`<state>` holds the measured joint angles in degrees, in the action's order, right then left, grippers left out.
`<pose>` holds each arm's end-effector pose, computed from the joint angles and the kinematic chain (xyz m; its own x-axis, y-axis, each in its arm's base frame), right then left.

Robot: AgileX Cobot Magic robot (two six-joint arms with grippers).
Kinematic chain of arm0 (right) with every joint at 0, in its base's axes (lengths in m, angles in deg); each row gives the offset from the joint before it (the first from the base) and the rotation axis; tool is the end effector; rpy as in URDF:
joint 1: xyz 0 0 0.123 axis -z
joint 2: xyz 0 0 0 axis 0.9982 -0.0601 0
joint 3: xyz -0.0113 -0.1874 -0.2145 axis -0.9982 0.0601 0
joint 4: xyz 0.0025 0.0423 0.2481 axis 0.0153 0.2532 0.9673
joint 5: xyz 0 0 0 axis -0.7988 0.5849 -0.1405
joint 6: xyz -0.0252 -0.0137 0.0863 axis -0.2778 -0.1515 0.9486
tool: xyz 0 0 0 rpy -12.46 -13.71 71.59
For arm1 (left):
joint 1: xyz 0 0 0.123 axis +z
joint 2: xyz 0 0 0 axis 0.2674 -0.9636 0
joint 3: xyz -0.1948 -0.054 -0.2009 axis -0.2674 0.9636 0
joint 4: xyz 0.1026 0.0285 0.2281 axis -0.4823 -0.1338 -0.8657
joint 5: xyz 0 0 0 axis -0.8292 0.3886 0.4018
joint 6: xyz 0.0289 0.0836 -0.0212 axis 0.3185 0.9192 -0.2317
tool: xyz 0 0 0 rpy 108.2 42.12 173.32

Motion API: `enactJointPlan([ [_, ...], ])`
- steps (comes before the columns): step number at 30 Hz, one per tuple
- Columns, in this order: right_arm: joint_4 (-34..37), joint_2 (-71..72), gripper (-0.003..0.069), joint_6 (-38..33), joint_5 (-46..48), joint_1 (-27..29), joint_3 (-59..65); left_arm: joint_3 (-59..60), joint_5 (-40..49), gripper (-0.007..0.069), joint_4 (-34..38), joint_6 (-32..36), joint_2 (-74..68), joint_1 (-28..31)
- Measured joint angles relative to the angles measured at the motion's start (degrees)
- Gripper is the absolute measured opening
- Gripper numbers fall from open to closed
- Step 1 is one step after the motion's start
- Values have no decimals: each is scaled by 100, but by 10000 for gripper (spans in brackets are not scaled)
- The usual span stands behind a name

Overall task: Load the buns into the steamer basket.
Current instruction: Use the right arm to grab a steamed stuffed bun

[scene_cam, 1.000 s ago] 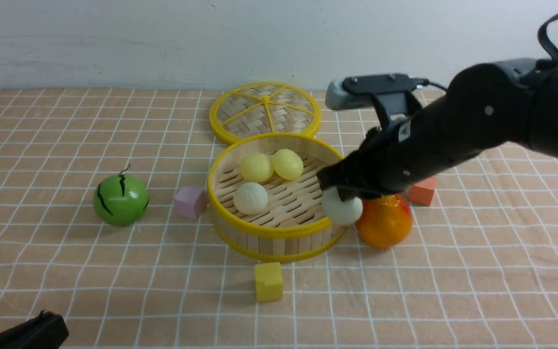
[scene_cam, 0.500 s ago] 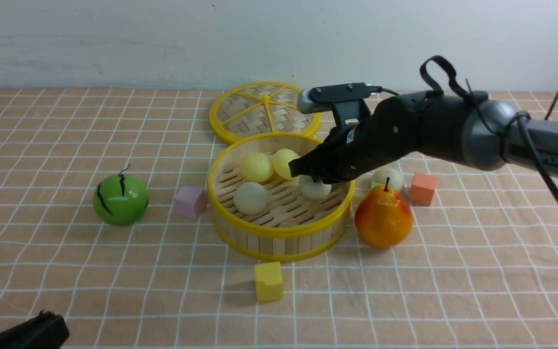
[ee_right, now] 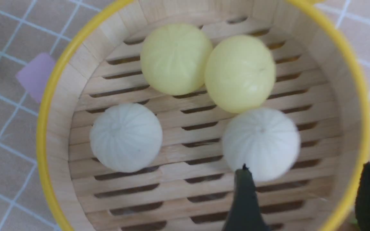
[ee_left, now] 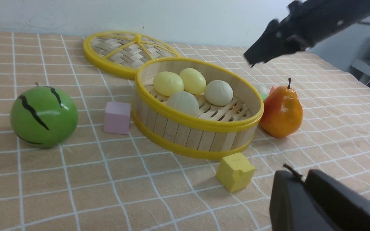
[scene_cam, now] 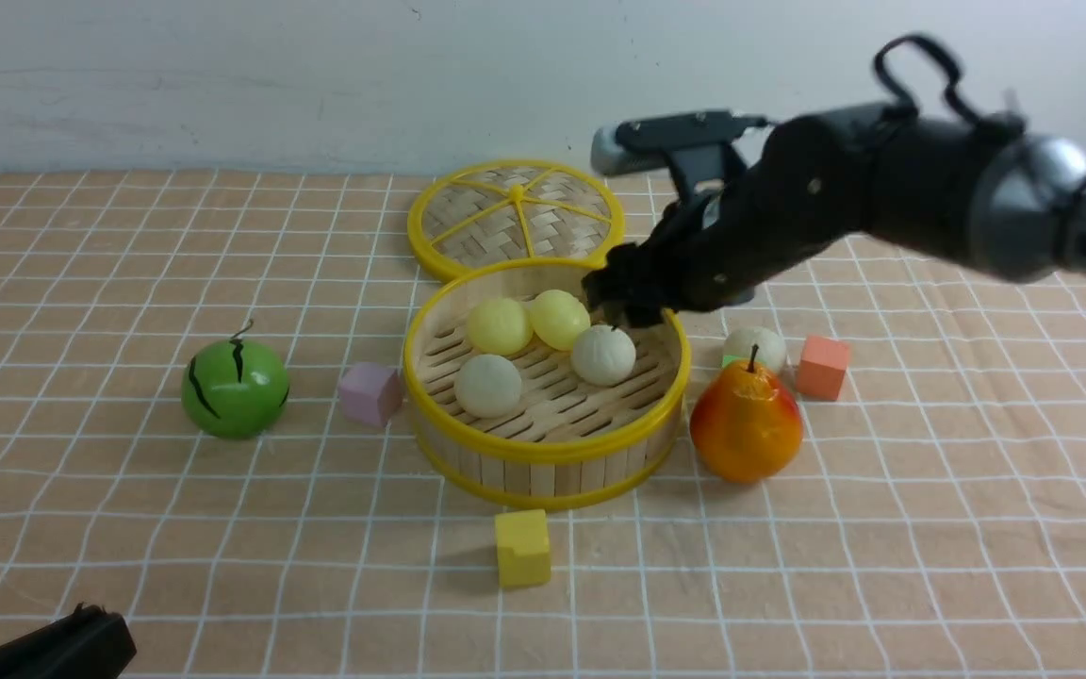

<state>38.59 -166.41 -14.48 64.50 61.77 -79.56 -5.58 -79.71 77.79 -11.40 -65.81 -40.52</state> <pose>0.4012 0.1903 0.2804 -0.6983 -0.2329 -0.6769 -0.3942 0.9144 0.0921 0.0665 -0.0353 0.2368 -0.1957 -0.1689 -0.9660 0.4267 0.8723 -0.2390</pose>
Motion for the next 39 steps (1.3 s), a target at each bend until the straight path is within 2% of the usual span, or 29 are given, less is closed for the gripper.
enactJointPlan([
  [3, -298, 270, 437, 217, 474, 276, -28, 0, 0, 66, 0, 0, 0, 0],
  [4, -430, 303, 416, 417, 774, 541, -38, 0, 0, 70, 0, 0, 0, 0],
  [7, -463, 164, 378, 597, 1149, 890, -44, 0, 0, 72, 0, 0, 0, 0],
  [9, -242, -172, 344, 568, 1070, 1170, -38, 0, 0, 74, 0, 0, 0, 0],
  [15, 374, -816, 324, 94, 350, 1225, -246, 0, 0, 74, 0, 0, 0, 0],
  [25, 349, -1831, 319, -64, 126, 1225, -1250, 0, 0, 85, 0, 0, 0, 0],
  [29, 335, -2207, 290, -64, 126, 1225, -1538, 0, 0, 90, 0, 0, 0, 0],
  [33, 335, -2274, 232, -64, 102, 1225, -1584, 0, 0, 92, 0, 0, 0, 0],
  [35, 328, -2274, 143, -64, 127, 1225, -1597, 0, 0, 92, 0, 0, 0, 0],
  [36, 328, -2274, 135, -64, 133, 1225, -1597, 0, 0, 92, 0, 0, 0, 0],
  [37, 328, -2258, 71, -104, 177, 1225, -1598, 0, 0, 93, 0, 0, 0, 0],
  [38, 328, -2252, 63, -116, 184, 1225, -1598, 0, 0, 94, 0, 0, 0, 0],
  [39, 328, -2189, 16, -201, 275, 1225, -1598, 0, 0, 95, 0, 0, 0, 0],
])
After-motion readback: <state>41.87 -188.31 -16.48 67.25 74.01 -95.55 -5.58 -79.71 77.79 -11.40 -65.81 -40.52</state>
